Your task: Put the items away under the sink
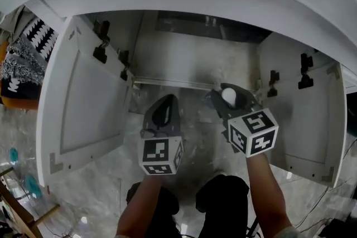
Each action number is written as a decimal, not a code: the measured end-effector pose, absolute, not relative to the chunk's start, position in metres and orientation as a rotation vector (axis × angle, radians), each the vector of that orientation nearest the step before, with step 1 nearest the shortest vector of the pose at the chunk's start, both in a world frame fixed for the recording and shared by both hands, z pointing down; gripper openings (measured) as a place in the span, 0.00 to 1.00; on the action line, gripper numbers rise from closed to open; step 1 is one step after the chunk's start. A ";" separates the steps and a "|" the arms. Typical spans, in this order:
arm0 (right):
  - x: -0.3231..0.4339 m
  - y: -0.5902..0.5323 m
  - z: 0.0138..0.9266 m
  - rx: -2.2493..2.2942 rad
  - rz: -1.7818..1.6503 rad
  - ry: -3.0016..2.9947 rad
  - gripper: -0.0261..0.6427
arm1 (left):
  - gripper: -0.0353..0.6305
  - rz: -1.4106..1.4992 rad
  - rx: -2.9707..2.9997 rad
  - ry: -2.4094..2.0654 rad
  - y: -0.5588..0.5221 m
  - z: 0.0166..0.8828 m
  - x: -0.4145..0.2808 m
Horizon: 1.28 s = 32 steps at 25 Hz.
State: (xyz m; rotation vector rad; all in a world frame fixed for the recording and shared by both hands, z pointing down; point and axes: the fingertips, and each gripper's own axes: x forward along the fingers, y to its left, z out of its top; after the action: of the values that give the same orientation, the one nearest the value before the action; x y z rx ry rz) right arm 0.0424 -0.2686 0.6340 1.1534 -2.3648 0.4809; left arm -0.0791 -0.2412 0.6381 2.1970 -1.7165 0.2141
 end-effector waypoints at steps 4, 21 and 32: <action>0.042 -0.285 0.649 1.165 0.414 -2.407 0.23 | 0.07 0.151 2.252 -1.695 -0.265 0.649 -0.076; 0.069 -0.373 0.681 1.288 0.334 -2.359 0.23 | 0.07 0.027 2.313 -1.752 -0.319 0.667 -0.073; 0.073 -0.394 0.703 1.342 0.400 -2.315 0.23 | 0.07 0.046 2.312 -1.724 -0.319 0.676 -0.072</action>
State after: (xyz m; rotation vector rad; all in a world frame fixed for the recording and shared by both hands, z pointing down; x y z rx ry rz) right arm 0.0726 -0.3935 0.7027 1.3423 -2.3147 0.4002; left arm -0.0725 -0.3193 0.6764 2.3123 -1.7239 0.0458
